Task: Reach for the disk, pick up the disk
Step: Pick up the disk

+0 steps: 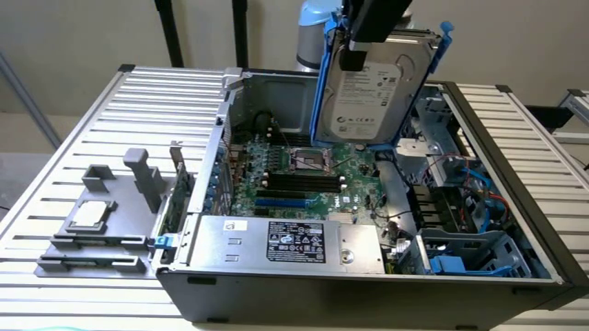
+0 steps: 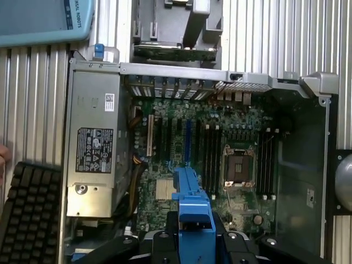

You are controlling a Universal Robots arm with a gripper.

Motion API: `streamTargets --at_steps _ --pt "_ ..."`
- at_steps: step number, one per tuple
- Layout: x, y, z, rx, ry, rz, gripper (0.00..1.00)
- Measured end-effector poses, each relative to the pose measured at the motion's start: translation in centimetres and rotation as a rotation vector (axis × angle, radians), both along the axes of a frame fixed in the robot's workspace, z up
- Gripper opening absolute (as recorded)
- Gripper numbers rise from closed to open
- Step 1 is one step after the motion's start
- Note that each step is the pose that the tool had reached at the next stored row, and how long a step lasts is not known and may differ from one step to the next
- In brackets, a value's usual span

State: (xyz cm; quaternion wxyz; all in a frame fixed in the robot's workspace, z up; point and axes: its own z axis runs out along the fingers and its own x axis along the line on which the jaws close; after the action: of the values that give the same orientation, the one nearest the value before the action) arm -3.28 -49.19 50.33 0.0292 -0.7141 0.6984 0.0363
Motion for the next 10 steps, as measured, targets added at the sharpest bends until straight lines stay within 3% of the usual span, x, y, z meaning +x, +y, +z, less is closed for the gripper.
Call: streamTargets --at_steps 10 --pt "2.3 -3.23 -0.03 0.0 0.0 0.0 0.33"
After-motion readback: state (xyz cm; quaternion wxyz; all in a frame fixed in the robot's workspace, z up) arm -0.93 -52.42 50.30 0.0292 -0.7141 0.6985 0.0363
